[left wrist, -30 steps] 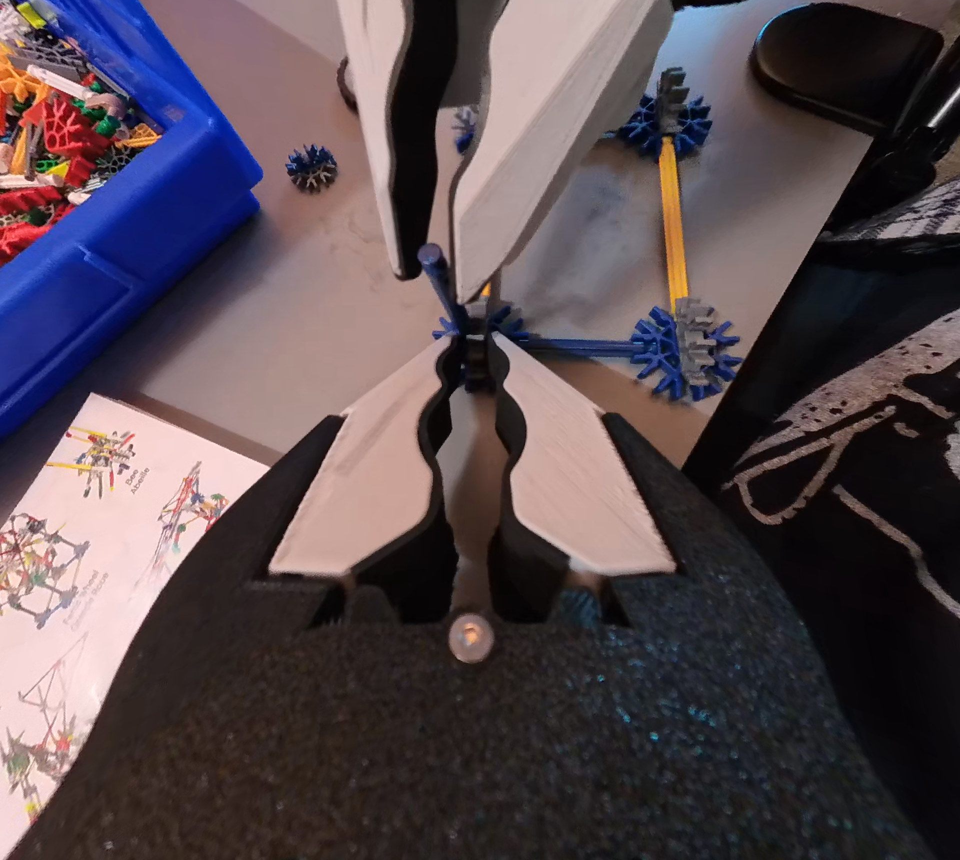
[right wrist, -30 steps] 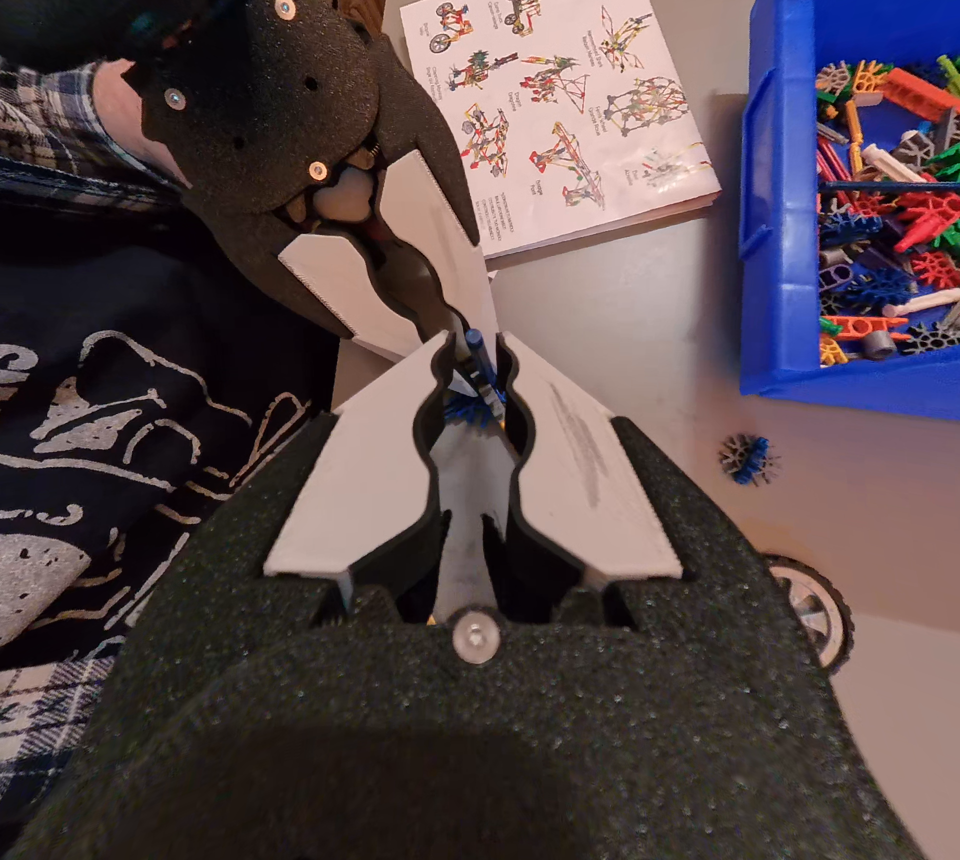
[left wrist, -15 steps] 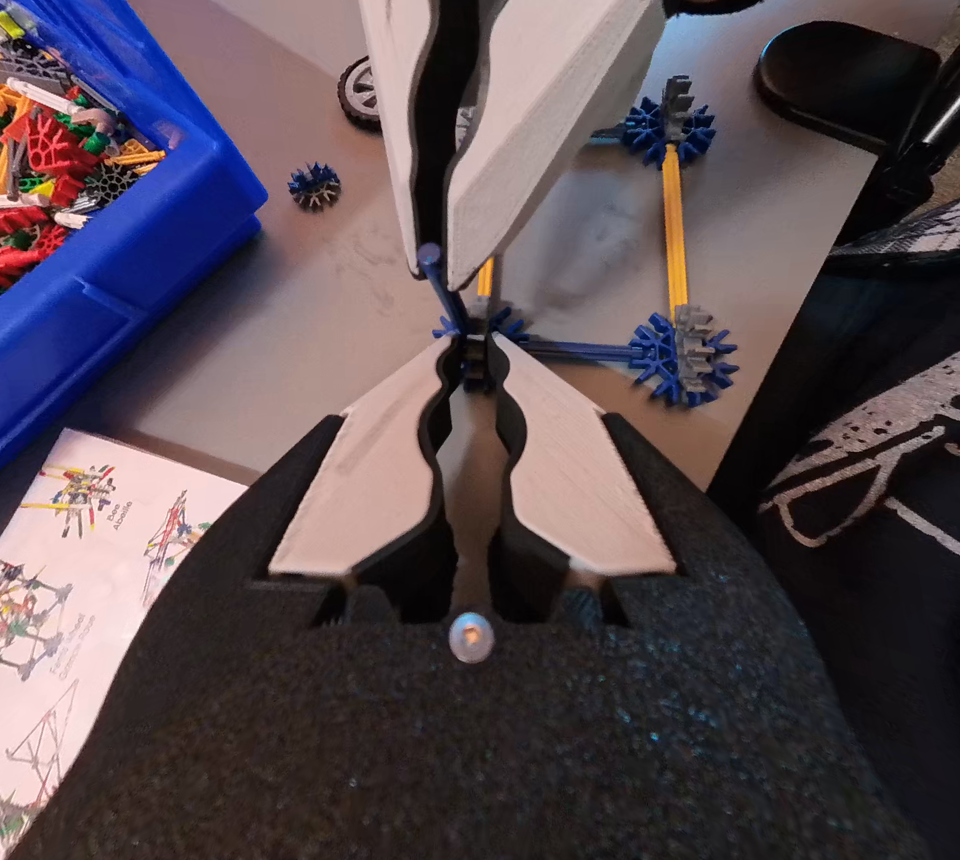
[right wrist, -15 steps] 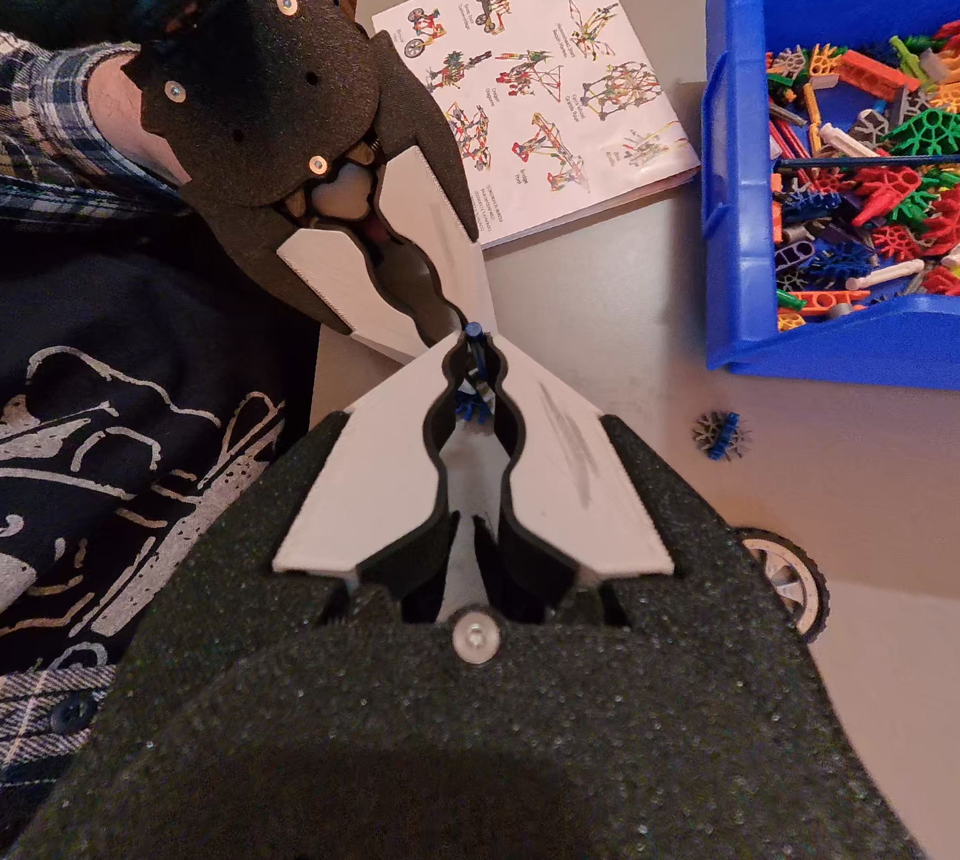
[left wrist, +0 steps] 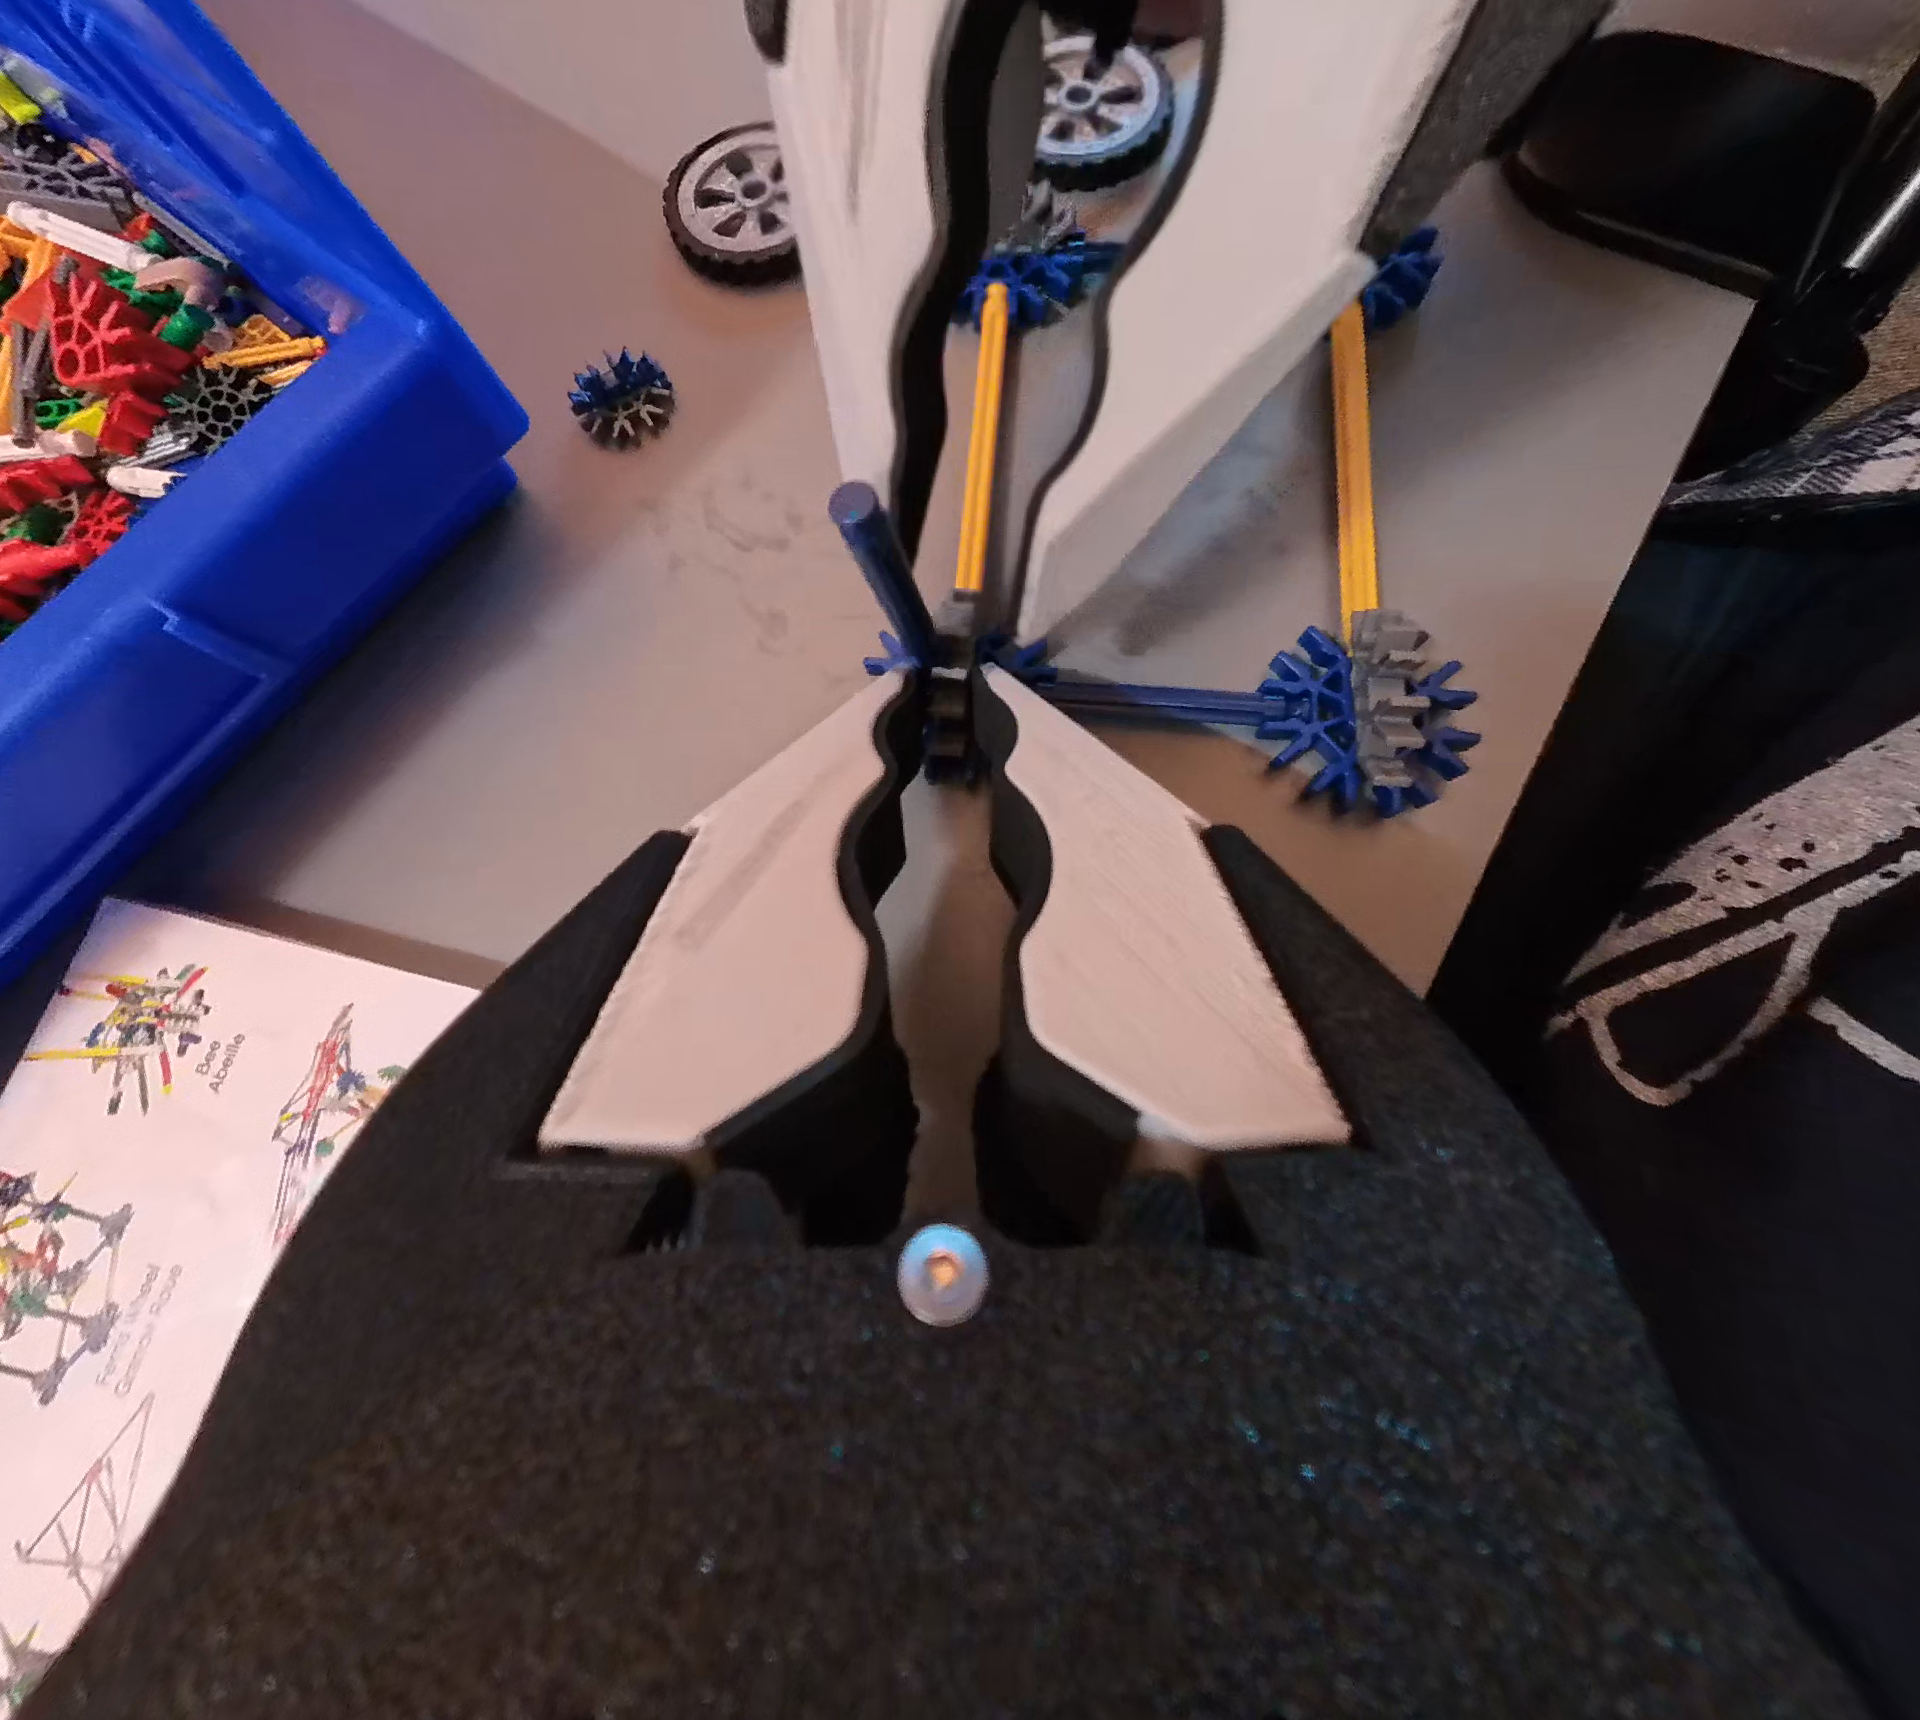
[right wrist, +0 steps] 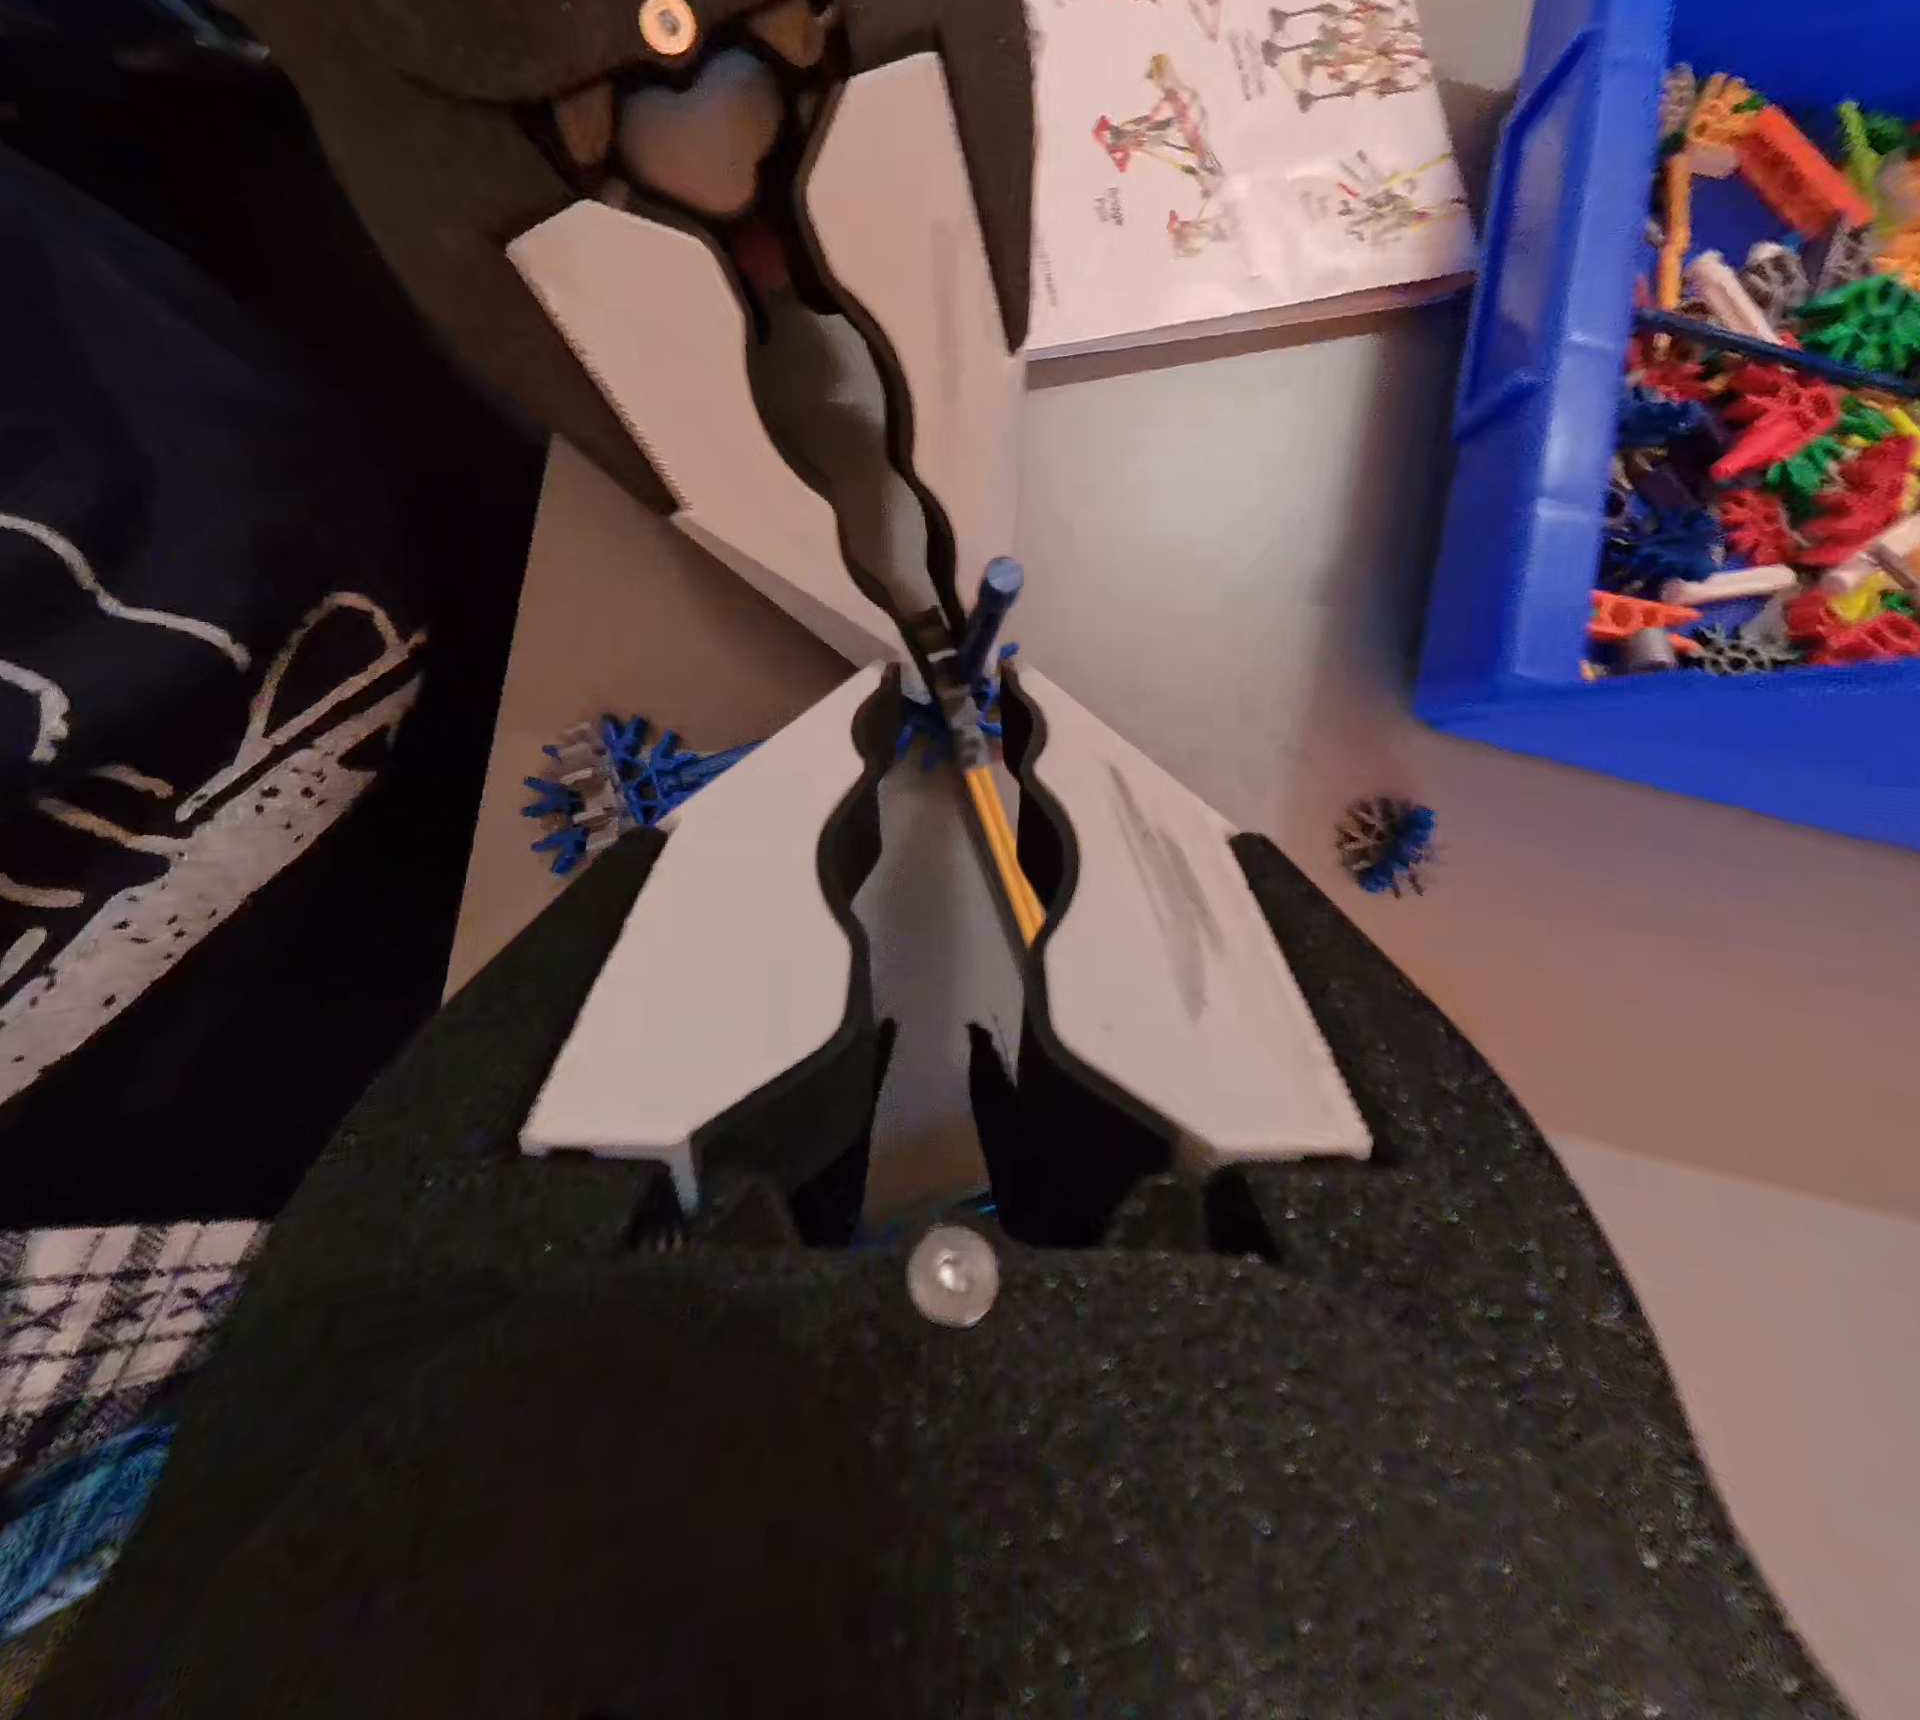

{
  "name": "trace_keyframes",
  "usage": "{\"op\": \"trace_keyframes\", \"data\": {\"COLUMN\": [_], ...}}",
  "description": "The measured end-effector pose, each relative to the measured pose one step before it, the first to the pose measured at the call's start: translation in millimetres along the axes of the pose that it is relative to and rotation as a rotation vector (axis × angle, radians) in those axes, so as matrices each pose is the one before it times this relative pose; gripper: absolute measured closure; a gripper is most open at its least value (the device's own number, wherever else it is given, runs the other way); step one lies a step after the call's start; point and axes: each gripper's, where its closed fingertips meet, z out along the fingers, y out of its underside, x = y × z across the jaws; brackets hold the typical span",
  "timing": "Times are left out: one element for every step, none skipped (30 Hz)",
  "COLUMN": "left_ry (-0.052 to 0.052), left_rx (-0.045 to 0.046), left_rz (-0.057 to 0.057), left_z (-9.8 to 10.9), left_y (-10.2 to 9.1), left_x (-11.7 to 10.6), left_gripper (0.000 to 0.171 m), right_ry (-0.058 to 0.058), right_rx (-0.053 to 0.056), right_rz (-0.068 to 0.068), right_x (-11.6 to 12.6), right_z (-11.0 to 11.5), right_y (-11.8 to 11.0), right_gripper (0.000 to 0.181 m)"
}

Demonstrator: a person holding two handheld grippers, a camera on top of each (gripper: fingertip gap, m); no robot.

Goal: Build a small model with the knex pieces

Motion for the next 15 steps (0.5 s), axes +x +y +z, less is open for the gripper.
{"op": "trace_keyframes", "data": {"left_ry": [0.0018, 0.0014, 0.0030, -0.0022, -0.0034, 0.0037, 0.0047, 0.0017, 0.0019, 0.0020, 0.0025, 0.0037, 0.0047, 0.0044, 0.0033], "left_rx": [0.00047, 0.00011, 0.00107, -0.00098, 0.00065, 0.00212, 0.00134, -0.00029, 0.00079, 0.00175, 0.00106, -0.00044, -0.00162, -0.00039, 0.00018], "left_rz": [0.0066, 0.0030, 0.0052, 0.0078, 0.0066, 0.0011, 0.0012, 0.0052, 0.0050, 0.0080, 0.0060, 0.0017, 0.0023, 0.0040, 0.0047], "left_z": [0.09, 0.00, 0.22, 0.28, 0.04, -0.03, 0.01, 0.08, 0.05, 0.00, 0.02, 0.08, 0.00, 0.08, 0.01], "left_y": [-0.07, -0.02, -0.19, 0.02, 0.01, -0.08, -0.07, 0.05, -0.12, -0.06, 0.01, -0.13, 0.05, -0.14, -0.04], "left_x": [0.57, 0.12, 0.49, -0.20, -0.72, 0.02, 0.29, 0.09, 0.05, 0.09, 0.09, 0.17, 0.12, 0.12, 0.28], "left_gripper": [0.166, 0.166, 0.166, 0.166, 0.166, 0.166, 0.166, 0.166, 0.166, 0.166, 0.166, 0.166, 0.166, 0.166, 0.167], "right_ry": [-0.0096, -0.0026, 0.0035, 0.0014, 0.0001, 0.0009, -0.0019, -0.0042, -0.0021, -0.0018, -0.0024, -0.0005, 0.0000, -0.0025, -0.0011], "right_rx": [-0.0062, -0.0045, -0.0078, -0.0109, -0.0044, 0.0007, -0.0001, -0.0005, 0.0004, 0.0007, 0.0003, 0.0000, 0.0004, 0.0009, -0.0003], "right_rz": [-0.0194, -0.0125, -0.0064, -0.0055, -0.0112, -0.0091, 0.0030, 0.0059, 0.0001, 0.0001, 0.0028, 0.0002, 0.0000, 0.0035, 0.0007], "right_x": [-2.95, -0.99, 0.65, 0.46, -0.06, -0.24, -0.06, -0.21, -0.21, -0.17, 0.01, -0.01, 0.04, -0.01, 0.12], "right_z": [1.81, 1.92, 1.86, 1.97, 1.21, 0.22, -0.10, 0.06, 0.01, 0.03, -0.04, 0.05, 0.02, 0.00, -0.02], "right_y": [0.30, 0.47, 1.29, 1.95, 0.85, 0.03, 0.03, 0.05, -0.02, -0.06, -0.06, 0.10, 0.12, 0.02, 0.07], "right_gripper": [0.162, 0.162, 0.163, 0.163, 0.165, 0.166, 0.167, 0.167, 0.167, 0.167, 0.168, 0.168, 0.168, 0.169, 0.171]}}
